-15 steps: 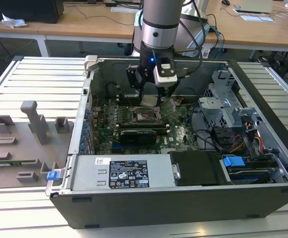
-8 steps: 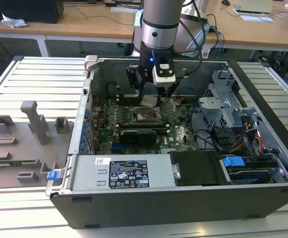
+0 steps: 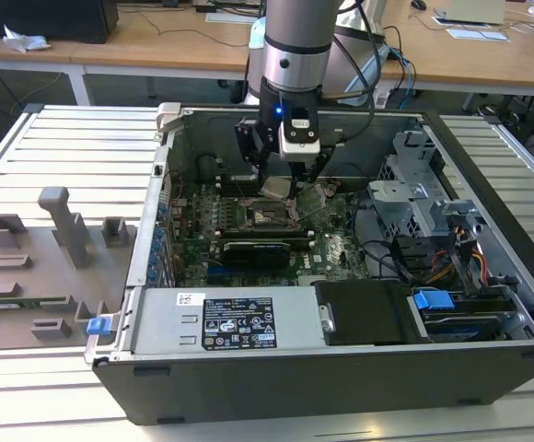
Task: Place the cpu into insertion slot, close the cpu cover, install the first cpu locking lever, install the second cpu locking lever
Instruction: 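Place the cpu into insertion slot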
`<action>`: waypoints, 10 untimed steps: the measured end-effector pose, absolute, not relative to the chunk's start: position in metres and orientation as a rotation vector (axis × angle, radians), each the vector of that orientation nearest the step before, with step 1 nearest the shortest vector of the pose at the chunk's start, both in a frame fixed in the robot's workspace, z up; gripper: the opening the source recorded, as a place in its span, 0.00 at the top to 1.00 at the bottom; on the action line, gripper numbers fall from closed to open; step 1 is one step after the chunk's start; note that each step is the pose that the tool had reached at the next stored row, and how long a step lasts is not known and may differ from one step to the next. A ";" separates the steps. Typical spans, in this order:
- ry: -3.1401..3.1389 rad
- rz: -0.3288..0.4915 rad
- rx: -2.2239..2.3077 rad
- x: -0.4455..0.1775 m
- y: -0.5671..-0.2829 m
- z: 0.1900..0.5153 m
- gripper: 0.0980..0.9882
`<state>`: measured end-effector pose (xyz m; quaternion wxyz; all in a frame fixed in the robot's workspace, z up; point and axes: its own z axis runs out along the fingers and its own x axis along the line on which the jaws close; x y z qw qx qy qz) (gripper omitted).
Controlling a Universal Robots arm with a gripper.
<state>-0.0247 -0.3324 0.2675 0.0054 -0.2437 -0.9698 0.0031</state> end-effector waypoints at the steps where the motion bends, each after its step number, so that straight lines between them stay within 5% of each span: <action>1: -3.034 0.010 -0.772 -0.025 -0.332 0.267 0.50; 10: -3.000 0.011 -0.895 -0.025 -0.332 0.267 0.50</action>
